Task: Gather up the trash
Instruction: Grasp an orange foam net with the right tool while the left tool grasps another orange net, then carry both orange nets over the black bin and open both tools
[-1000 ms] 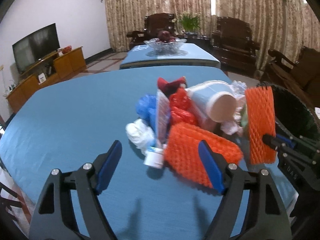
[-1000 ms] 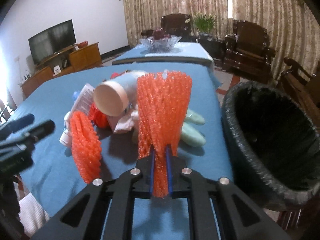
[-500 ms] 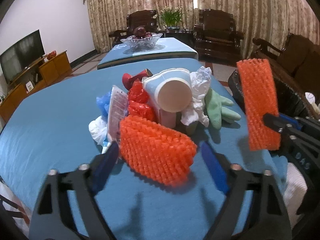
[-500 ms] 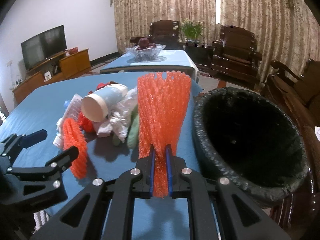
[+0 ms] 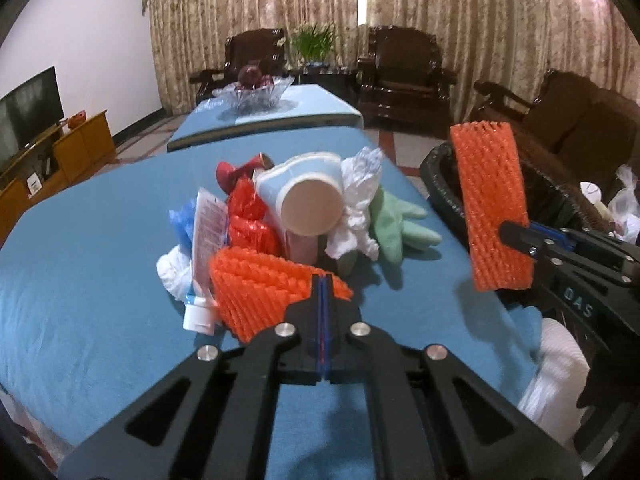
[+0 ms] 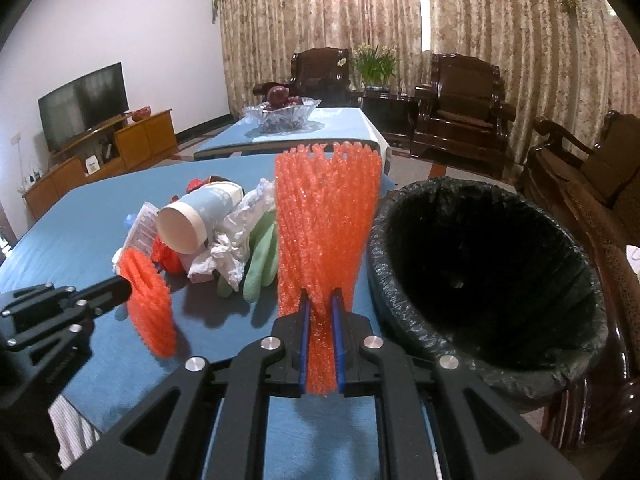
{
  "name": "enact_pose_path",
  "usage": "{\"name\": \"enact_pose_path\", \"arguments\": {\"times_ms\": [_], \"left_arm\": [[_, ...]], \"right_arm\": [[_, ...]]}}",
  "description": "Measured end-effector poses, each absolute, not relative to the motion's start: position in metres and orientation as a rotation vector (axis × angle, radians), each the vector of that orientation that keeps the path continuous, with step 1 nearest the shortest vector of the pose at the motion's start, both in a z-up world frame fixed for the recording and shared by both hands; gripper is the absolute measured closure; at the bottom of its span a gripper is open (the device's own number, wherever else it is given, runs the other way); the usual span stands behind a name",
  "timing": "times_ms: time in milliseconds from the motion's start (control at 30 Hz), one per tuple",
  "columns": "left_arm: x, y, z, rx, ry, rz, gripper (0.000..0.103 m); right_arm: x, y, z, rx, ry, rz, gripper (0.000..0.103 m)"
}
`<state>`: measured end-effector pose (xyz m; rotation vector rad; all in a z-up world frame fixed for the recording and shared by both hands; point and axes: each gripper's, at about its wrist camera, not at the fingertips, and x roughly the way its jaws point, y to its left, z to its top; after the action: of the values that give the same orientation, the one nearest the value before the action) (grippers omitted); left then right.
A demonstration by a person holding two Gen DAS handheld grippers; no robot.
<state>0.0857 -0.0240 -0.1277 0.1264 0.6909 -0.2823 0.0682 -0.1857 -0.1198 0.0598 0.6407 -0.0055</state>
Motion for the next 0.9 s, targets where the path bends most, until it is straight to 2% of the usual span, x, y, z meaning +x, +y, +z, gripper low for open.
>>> {"name": "enact_pose_path", "arguments": {"times_ms": [133, 167, 200, 233, 267, 300, 367, 467, 533, 600, 633, 700, 900], "left_arm": [[0.082, -0.029, -0.13, 0.135, 0.703, -0.293, 0.102], [0.083, -0.031, -0.132, 0.138, 0.717, -0.283, 0.097], [0.085, -0.032, -0.137, 0.14, 0.739, -0.265, 0.081], [0.088, -0.033, -0.14, 0.135, 0.756, -0.243, 0.068], [0.088, -0.031, -0.143, 0.131, 0.757, -0.222, 0.046], [0.089, -0.032, -0.145, 0.133, 0.747, -0.185, 0.04], [0.093, -0.031, -0.151, 0.138, 0.753, -0.174, 0.039], [0.101, -0.034, -0.16, 0.144, 0.772, -0.145, 0.039], [0.108, -0.032, -0.166, 0.131, 0.791, -0.13, 0.053], [0.112, -0.029, -0.169, 0.113, 0.808, -0.149, 0.075], [0.113, -0.028, -0.169, 0.106, 0.804, -0.156, 0.079], [0.11, -0.025, -0.165, 0.092, 0.787, -0.173, 0.083], [0.092, -0.016, -0.13, 0.051, 0.708, -0.234, 0.085]], "right_arm": [[0.064, -0.188, -0.12, 0.051, 0.636, -0.009, 0.093], [0.064, -0.189, -0.121, 0.054, 0.639, -0.009, 0.093], [0.064, -0.188, -0.121, 0.056, 0.641, -0.009, 0.093], [0.064, -0.189, -0.121, 0.058, 0.643, -0.01, 0.093], [0.063, -0.189, -0.122, 0.058, 0.645, -0.011, 0.093], [0.063, -0.189, -0.122, 0.056, 0.647, -0.013, 0.093], [0.064, -0.19, -0.123, 0.054, 0.655, -0.019, 0.093], [0.067, -0.196, -0.126, 0.082, 0.668, -0.028, 0.093], [0.069, -0.197, -0.126, 0.084, 0.668, -0.03, 0.093], [0.07, -0.195, -0.125, 0.08, 0.672, -0.026, 0.093], [0.07, -0.195, -0.126, 0.078, 0.673, -0.024, 0.093], [0.072, -0.194, -0.126, 0.073, 0.675, -0.019, 0.092], [0.071, -0.193, -0.118, 0.065, 0.654, -0.01, 0.092]]}}
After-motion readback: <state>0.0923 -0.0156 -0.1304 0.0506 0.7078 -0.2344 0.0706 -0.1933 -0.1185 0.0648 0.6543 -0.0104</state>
